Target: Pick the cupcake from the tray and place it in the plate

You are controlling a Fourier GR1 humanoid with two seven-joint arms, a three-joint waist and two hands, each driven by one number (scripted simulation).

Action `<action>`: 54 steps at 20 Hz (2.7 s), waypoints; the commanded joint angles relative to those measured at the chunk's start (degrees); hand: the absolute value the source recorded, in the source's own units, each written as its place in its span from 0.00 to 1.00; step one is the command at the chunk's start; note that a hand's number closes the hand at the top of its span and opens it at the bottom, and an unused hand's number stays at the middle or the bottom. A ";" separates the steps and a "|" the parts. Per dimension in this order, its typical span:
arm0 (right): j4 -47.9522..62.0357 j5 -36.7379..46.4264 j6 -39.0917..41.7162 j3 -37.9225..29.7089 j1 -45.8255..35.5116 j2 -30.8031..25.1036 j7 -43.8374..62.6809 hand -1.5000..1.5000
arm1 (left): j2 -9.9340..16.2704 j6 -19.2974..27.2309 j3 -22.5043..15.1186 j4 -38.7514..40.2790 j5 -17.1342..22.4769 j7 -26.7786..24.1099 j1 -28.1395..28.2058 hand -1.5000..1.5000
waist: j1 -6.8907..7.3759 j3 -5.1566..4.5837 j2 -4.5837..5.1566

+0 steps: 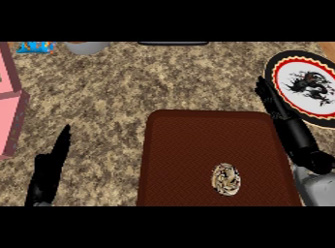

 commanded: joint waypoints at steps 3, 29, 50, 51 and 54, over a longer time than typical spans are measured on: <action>1.35 -10.28 17.39 1.79 -6.82 -1.14 1.76 1.00 | 1.69 -3.51 3.60 -1.28 2.14 1.78 -7.26 0.50 | 0.65 0.03 1.48; 17.14 17.44 30.29 7.70 -8.89 -9.75 -29.30 0.00 | -2.10 -13.22 11.67 6.35 5.12 1.05 -14.73 0.50 | -0.12 -0.02 1.11; 1.96 40.88 33.40 13.69 -6.09 -7.53 -10.60 0.00 | -6.96 -12.93 12.22 1.84 -1.77 2.01 -10.22 0.50 | -0.04 -0.01 1.04; 3.27 39.74 37.28 10.91 -8.00 -10.94 -13.68 0.00 | -5.59 -14.80 14.40 2.99 -0.19 4.30 -13.24 0.50 | -0.09 -0.01 1.08; 1.70 44.18 35.15 14.13 -4.78 -5.24 -10.16 0.00 | -6.53 -15.01 14.61 3.00 -1.15 7.09 -16.25 0.50 | -0.21 0.00 1.07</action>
